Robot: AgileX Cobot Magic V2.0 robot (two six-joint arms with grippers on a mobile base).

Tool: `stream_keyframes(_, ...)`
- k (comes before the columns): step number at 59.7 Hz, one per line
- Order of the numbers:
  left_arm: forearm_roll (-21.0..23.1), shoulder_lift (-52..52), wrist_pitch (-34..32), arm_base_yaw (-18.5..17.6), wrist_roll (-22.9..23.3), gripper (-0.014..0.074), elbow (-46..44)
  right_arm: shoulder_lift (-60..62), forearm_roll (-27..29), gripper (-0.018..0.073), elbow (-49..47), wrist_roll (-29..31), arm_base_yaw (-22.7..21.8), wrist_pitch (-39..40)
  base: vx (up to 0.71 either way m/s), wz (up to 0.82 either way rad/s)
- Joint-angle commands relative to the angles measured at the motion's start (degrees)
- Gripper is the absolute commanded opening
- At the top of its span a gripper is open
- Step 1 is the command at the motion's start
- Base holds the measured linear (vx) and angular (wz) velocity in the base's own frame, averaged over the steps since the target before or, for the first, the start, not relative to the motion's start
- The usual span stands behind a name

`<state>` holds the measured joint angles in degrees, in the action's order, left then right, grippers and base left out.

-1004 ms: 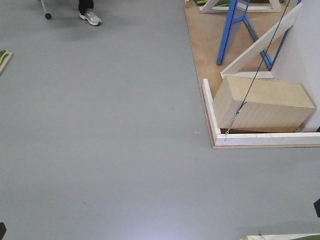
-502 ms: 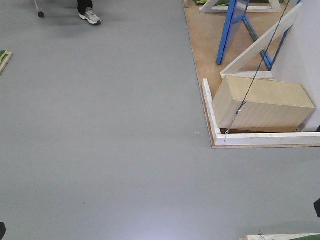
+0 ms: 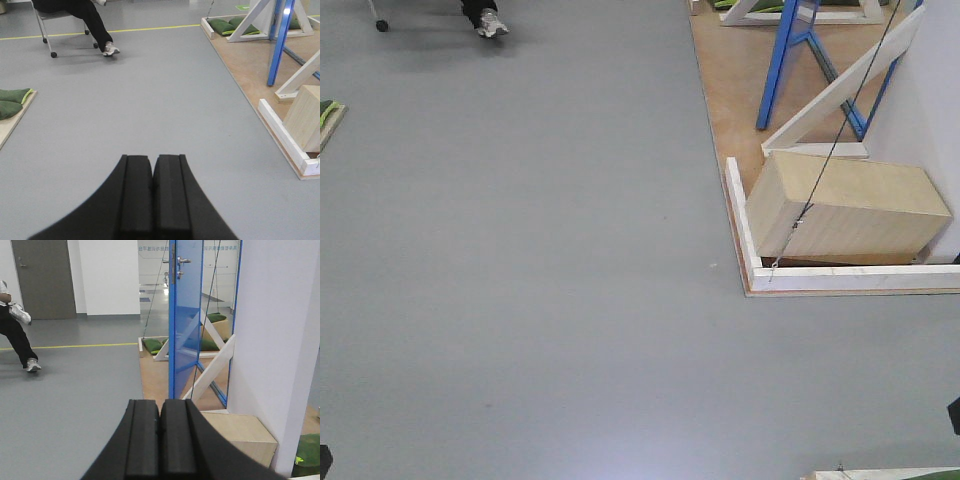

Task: Move to blue door and open it
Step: 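Drive the base forward toward the blue-framed door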

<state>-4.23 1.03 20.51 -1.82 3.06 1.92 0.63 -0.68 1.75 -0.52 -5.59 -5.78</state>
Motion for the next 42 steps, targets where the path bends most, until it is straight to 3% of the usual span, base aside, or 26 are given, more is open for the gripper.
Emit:
stream_keyframes(1,-0.1,0.6,-4.6,-0.1,0.2,0.0071,-1.8,0.6,-0.2,-0.0004,0.5,0.5,-0.1,4.7,0.00,0.00)
stream_keyframes(42,-0.1,0.6,-4.6,-0.1,0.2,0.0071,-1.8,0.6,-0.2,-0.0004,0.5,0.5,-0.1,4.7,0.01,0.00)
